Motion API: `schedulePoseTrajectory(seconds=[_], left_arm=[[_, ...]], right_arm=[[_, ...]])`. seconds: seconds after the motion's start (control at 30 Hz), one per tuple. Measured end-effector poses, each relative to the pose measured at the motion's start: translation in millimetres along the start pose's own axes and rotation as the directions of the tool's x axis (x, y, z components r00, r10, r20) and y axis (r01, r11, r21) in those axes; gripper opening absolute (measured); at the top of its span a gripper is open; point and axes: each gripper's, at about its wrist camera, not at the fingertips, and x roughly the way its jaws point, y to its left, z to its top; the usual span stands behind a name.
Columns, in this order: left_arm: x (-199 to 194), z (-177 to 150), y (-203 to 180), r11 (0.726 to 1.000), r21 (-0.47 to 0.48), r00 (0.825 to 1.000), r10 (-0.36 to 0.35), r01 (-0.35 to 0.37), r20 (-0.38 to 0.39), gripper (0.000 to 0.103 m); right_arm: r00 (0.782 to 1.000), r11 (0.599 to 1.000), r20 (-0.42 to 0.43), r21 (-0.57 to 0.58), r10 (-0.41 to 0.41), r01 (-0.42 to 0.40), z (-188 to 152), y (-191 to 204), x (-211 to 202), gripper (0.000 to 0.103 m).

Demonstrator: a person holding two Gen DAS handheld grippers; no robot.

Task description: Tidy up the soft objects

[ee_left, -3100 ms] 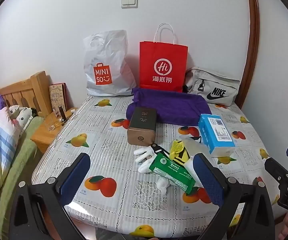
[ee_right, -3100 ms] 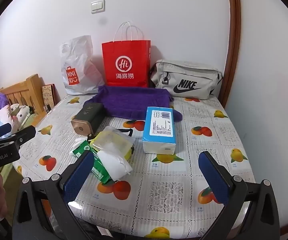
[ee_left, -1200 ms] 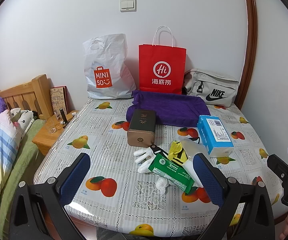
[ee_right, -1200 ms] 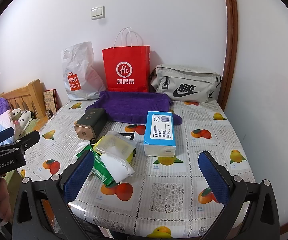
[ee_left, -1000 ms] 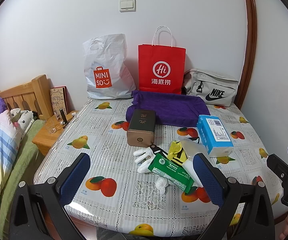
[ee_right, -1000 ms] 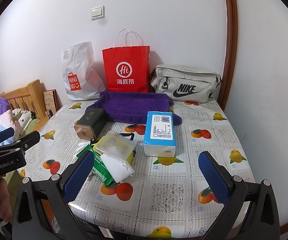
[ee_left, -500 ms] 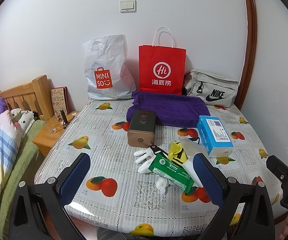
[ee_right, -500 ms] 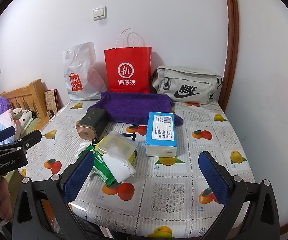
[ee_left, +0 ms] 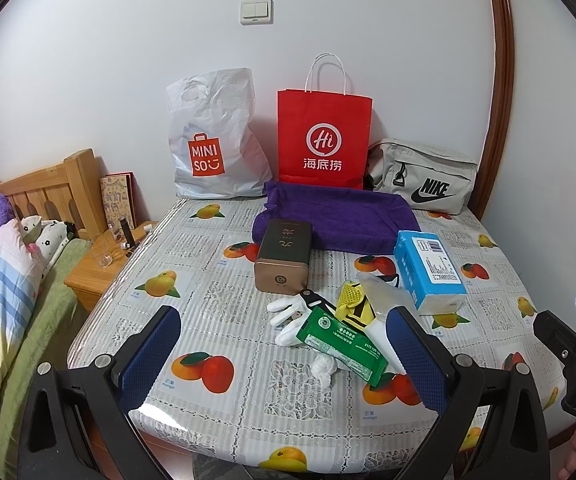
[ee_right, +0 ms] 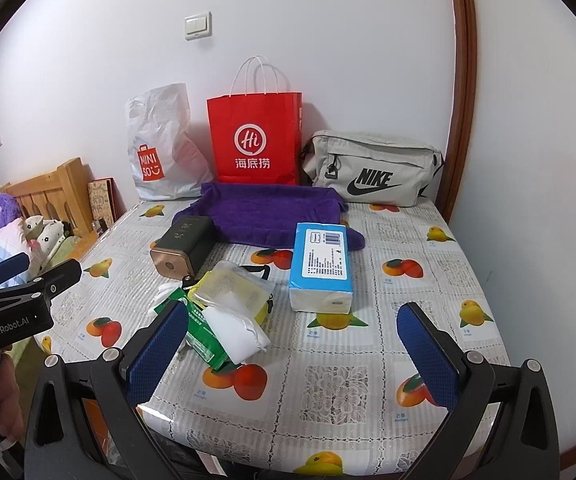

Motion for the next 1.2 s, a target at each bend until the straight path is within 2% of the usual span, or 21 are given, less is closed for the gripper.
schedulePoseTrajectory(seconds=[0.2,0.4,0.67,0.8,0.93,1.2], left_arm=[[0,1,1,1.000,-0.002,1.000,0.003,-0.003,-0.010,0.103],[19,1,5,1.000,-0.012,0.999,-0.012,0.011,-0.049,0.103],[58,-10,12,1.000,-0.016,0.996,0.004,-0.005,-0.092,0.103],[82,-16,20,1.000,-0.028,0.991,0.009,-0.013,-0.137,0.102],[101,-24,28,0.999,-0.033,0.985,0.025,-0.031,-0.168,0.102],[141,-43,43,0.997,-0.069,0.970,0.008,-0.026,-0.245,0.101]], right_arm=[[1.000,1.000,-0.003,0.004,0.017,-0.017,0,-2,2,0.102],[0.999,1.000,-0.053,-0.001,-0.002,0.002,-3,-9,25,0.102],[0.992,0.998,-0.105,-0.004,0.064,-0.065,-17,-8,66,0.102],[0.981,0.988,-0.117,0.010,0.153,-0.153,-20,1,89,0.102],[0.969,0.980,-0.144,0.012,0.201,-0.201,-12,14,118,0.102],[0.948,0.975,-0.241,-0.025,0.208,-0.220,-3,46,177,0.102]])
